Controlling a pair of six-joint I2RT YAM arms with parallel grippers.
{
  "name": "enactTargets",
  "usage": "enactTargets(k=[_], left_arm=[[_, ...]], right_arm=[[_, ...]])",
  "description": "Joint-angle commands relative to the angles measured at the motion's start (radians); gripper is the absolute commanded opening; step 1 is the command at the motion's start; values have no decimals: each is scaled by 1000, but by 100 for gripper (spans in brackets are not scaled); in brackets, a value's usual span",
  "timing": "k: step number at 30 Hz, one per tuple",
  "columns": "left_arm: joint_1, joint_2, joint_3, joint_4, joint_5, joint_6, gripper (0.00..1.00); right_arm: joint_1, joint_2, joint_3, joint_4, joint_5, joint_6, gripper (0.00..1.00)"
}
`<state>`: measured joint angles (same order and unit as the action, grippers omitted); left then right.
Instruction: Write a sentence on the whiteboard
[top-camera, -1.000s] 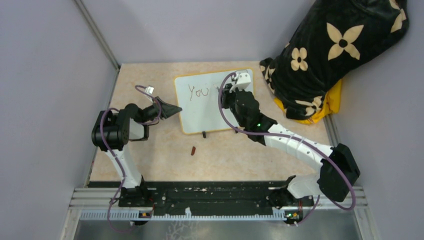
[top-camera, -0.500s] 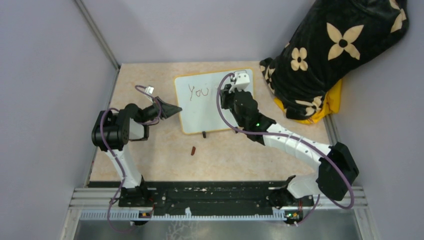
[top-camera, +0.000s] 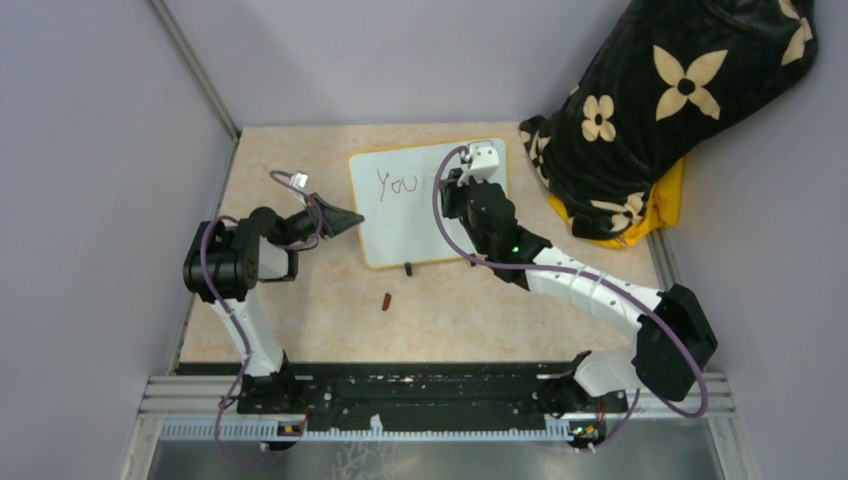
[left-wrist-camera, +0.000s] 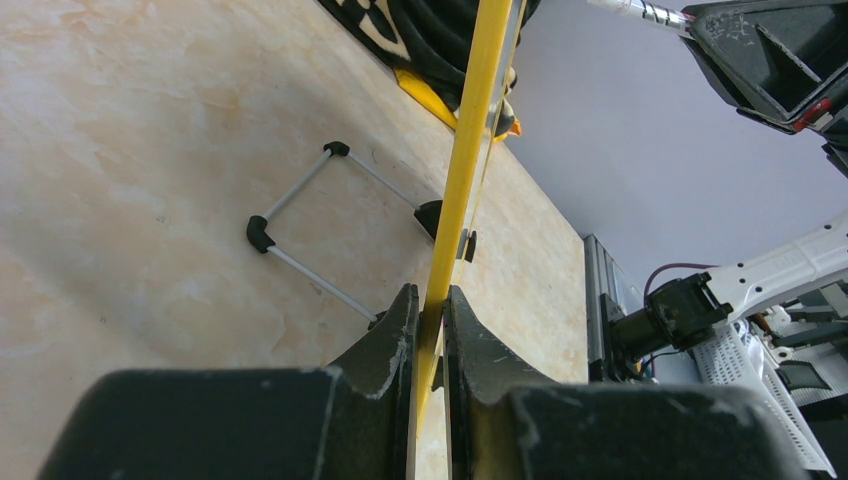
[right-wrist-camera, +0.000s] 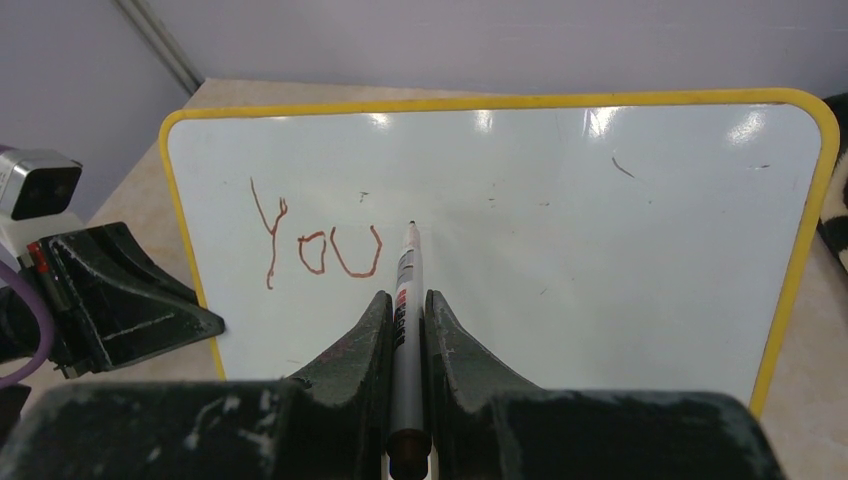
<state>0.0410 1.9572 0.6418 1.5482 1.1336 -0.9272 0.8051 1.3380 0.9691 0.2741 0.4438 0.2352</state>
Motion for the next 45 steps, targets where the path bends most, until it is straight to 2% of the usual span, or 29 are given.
enactTargets(k=[1,15,19,23,29,35,41,45], left_arm=[[-20,13,-13,242,-4,-3,0],[-26,16,-12,243,-2,-1,0],[-25,17,-11,243,-1,1,0],[-25,19,-11,243,2,4,0],[-26,17,-14,243,2,7,0],[-26,19,-13,243,1,7,0],[-26,19,-13,242,1,7,0],[-25,22,-11,243,1,5,0]], right_arm=[[8,-17,21,18,11,-10,0],[13,-66,-12,10,6,-19,0],[45,-54,-6,38,66,-66,0],[144,2,28,108,227,-222,0],[150,38,85,32,260,-169,0],[151,41,79,33,326,-180,0],[138,-36,-25,163,249,-226,0],[106,-54,-27,118,158,-200,0]])
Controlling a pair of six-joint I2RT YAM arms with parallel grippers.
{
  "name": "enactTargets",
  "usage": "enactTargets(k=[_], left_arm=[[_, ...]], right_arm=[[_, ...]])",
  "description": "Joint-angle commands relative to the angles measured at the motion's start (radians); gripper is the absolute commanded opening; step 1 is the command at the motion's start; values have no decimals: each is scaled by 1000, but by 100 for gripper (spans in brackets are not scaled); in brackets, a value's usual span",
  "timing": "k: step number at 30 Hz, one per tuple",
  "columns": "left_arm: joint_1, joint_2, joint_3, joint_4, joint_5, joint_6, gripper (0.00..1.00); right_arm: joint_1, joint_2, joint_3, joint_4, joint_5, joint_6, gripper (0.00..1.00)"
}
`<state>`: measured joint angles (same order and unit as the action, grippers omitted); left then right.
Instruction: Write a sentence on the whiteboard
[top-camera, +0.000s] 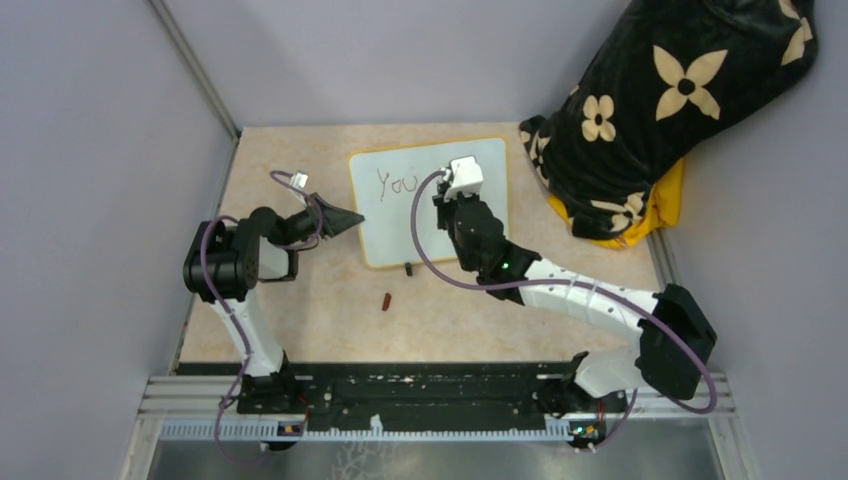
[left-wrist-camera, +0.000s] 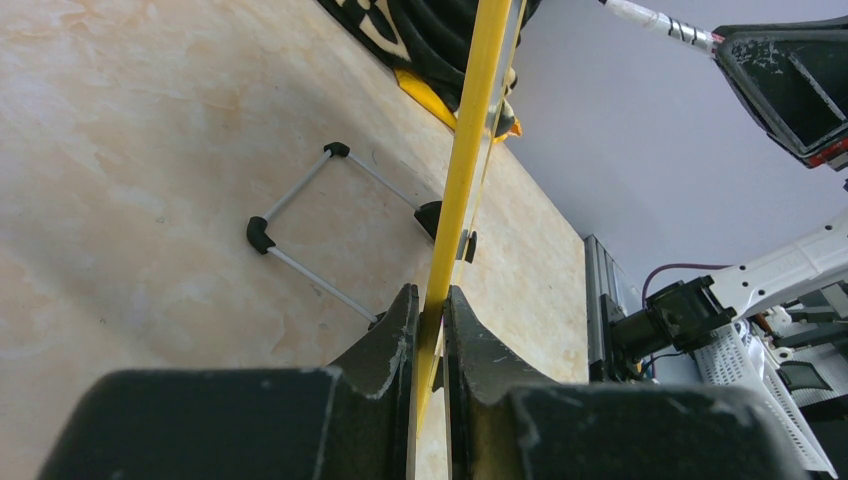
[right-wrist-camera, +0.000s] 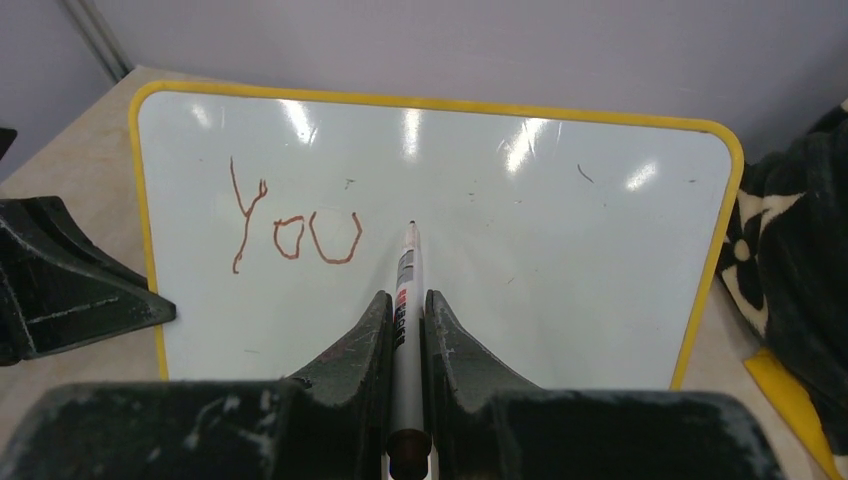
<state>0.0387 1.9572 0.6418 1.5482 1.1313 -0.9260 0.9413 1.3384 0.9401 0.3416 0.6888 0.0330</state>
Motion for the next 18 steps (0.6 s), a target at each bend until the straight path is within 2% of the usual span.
enactTargets(k=[1,10,18], left_arm=[[-23,22,-12,243,4,4,0],[-24,20,-15,243,5,7,0],[-25,25,-14,243,4,9,0]], right_arm=[[-39,-58,2,41,-99,19,0],[-134,-87,-11,-15,-205,226,0],[-137,-93,10,-85,-181,253,0]])
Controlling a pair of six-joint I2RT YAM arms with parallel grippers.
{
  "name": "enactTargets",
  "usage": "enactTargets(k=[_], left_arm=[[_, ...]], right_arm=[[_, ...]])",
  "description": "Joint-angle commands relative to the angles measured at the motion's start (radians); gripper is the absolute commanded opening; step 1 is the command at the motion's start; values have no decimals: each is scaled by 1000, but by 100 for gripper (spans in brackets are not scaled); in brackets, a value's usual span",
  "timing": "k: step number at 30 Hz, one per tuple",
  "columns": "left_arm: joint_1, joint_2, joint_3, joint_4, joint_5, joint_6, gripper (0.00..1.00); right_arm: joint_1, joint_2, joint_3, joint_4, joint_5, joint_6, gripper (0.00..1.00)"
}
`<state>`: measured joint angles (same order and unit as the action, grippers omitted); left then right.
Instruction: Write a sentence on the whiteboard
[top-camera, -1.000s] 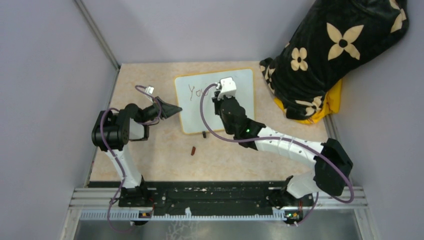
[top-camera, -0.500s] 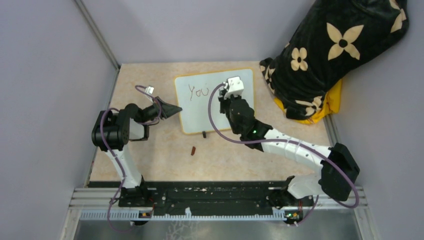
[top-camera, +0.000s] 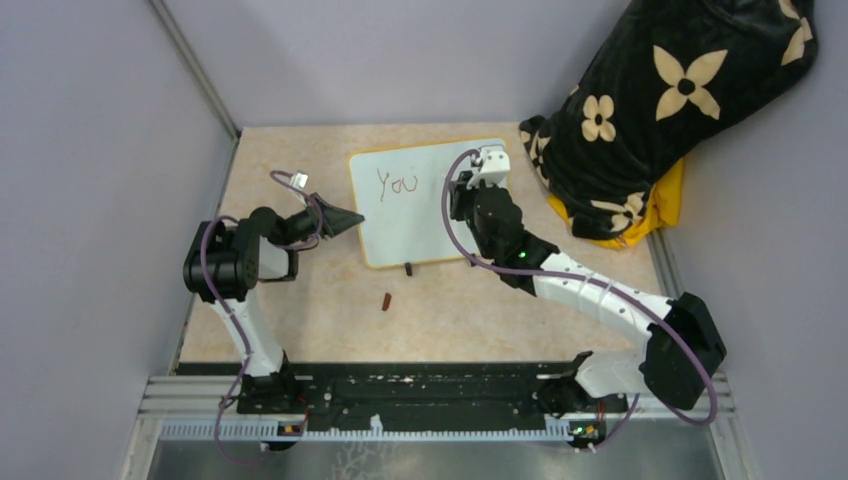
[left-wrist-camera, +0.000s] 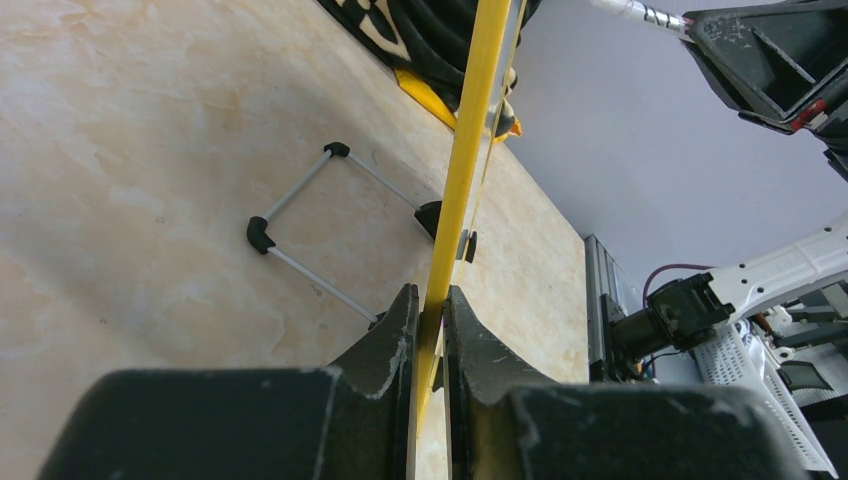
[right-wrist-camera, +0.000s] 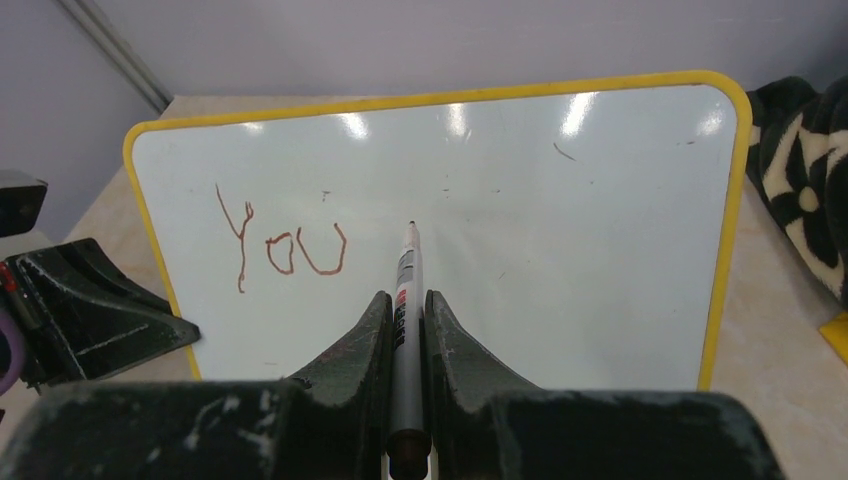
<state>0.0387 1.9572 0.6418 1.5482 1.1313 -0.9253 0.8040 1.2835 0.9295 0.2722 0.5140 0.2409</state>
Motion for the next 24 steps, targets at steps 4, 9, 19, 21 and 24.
enactTargets(k=[4,9,19,21,24], left_arm=[[-24,27,-14,243,4,8,0],[-26,28,-13,243,3,6,0],[-25,25,-13,242,4,5,0],[-24,26,-13,243,2,5,0],[-26,26,-13,243,2,5,0]], right_arm=[[0,-39,23,-36,40,79,0],[0,-40,37,-63,96,138,0],[-6,-32,65,-81,39,153,0],[-17,-29,70,-81,13,169,0],[-21,-18,80,-67,-3,163,0]])
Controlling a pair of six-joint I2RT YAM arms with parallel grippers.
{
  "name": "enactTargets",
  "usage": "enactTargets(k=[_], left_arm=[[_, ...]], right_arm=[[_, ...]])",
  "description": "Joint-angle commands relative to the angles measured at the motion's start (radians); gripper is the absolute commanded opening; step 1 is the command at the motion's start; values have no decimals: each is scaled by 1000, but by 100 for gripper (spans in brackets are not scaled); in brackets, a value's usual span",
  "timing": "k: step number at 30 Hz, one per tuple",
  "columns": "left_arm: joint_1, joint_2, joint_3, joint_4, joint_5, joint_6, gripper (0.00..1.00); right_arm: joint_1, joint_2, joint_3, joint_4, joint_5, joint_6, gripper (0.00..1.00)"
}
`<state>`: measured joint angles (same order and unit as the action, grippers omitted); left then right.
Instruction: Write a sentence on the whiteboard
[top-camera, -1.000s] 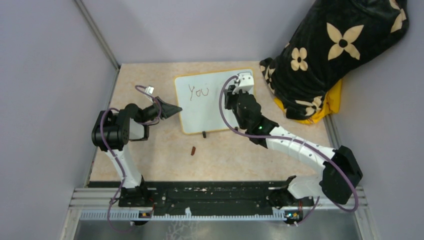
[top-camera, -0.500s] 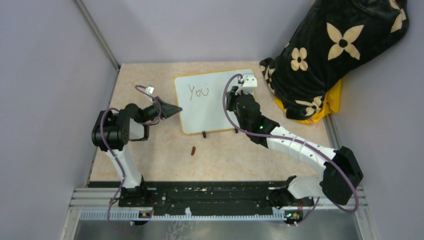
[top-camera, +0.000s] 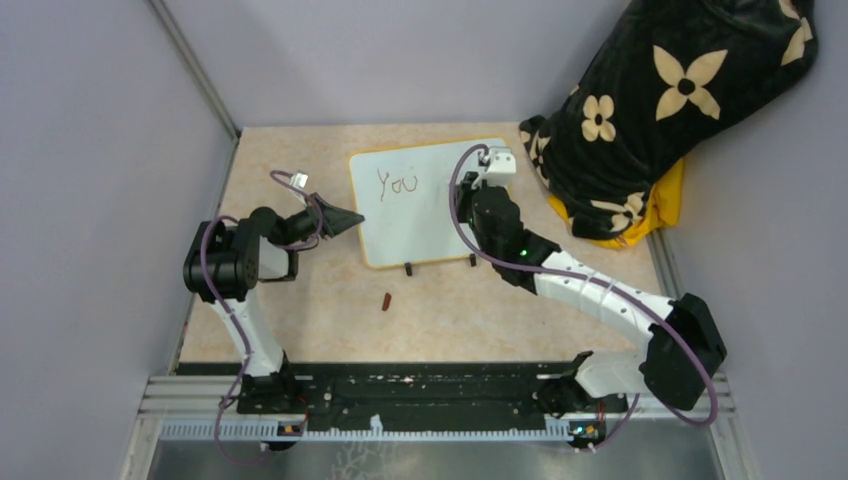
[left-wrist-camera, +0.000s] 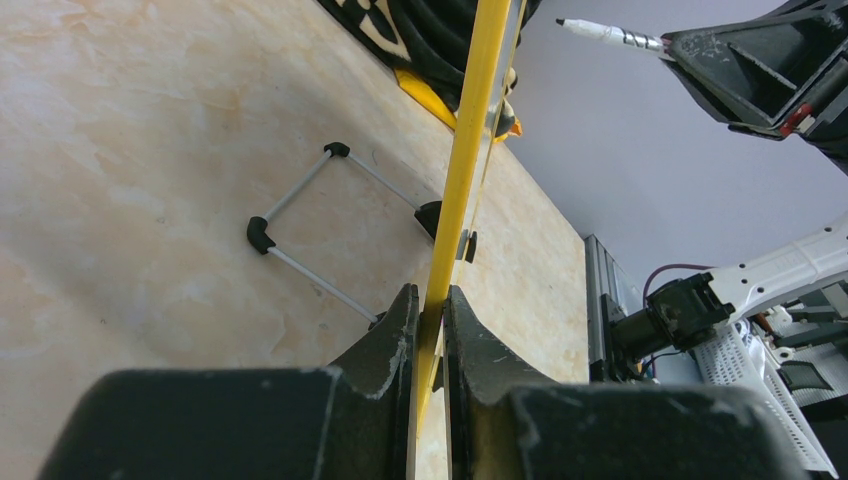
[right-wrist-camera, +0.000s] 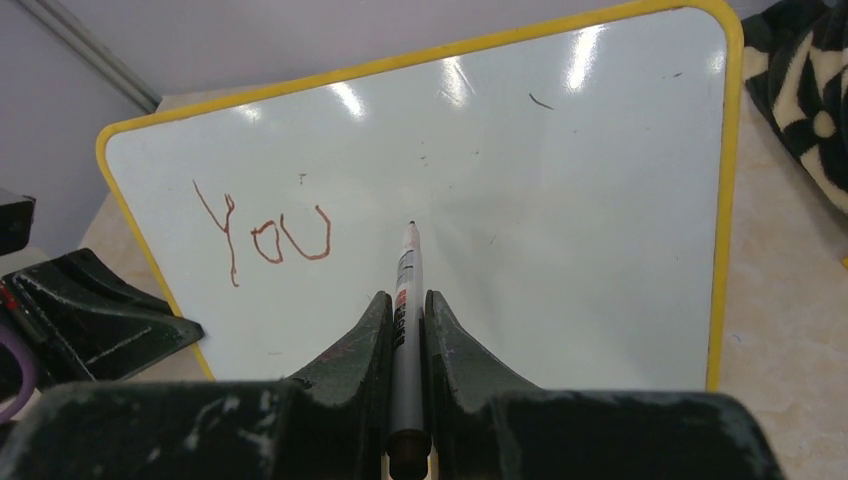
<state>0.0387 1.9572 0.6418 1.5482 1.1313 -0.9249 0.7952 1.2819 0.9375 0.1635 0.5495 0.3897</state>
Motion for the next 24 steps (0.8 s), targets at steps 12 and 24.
enactTargets(k=[12,24], left_arm=[[-26,25,-13,243,2,4,0],[-29,25,-13,243,4,4,0]], right_arm=[[-13,59,110,86,-7,20,0],[-20,110,131,96,46,32,0]])
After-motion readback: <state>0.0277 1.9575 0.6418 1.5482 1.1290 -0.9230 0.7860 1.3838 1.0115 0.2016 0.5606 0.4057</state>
